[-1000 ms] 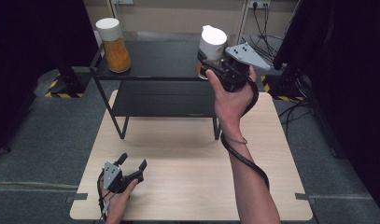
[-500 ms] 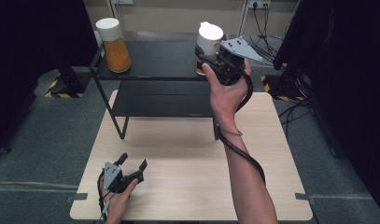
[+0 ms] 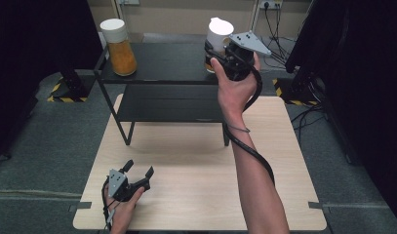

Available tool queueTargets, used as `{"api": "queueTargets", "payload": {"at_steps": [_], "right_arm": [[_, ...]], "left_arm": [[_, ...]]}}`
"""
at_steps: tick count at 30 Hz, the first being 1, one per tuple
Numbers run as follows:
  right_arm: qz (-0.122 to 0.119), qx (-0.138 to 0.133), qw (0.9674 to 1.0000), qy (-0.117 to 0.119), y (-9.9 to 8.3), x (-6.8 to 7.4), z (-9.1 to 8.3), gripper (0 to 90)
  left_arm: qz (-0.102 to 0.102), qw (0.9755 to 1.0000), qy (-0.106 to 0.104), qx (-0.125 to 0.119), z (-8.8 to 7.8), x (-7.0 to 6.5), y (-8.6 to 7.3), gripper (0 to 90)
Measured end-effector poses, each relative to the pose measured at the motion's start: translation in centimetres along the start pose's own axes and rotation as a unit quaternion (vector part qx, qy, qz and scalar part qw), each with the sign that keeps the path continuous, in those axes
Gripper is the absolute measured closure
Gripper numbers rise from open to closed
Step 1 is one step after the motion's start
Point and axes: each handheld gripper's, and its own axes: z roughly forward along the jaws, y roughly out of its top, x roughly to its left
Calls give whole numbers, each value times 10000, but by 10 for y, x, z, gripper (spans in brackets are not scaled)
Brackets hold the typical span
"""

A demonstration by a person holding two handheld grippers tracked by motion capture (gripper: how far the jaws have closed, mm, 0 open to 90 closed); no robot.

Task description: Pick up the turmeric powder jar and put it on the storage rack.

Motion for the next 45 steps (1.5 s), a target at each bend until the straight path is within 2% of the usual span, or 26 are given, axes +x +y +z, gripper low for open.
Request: {"api": "queueTargets", "payload": {"at_steps": [18, 26, 31, 39, 42, 45], "right_arm": [[-14, 198, 9998, -98, -1, -5, 11, 304], [-83, 198, 9998, -23, -2, -8, 13, 303], [-43, 182, 9998, 1, -3, -9, 15, 302], [-112, 169, 9998, -65, -5, -5, 17, 298], [-95, 175, 9998, -38, -4, -5, 17, 272], [-69, 175, 9998, -8, -3, -6, 15, 210]], "left_arm": [[8, 10000, -15, 6, 0, 0, 0, 134], [22, 10000, -21, 5, 0, 0, 0, 134], [20, 10000, -20, 3, 0, 0, 0, 134], [12, 10000, -24, 1, 1, 0, 0, 134], [24, 10000, -35, -2, 1, 0, 0, 134], [37, 10000, -33, -7, 1, -1, 0, 134]]}}
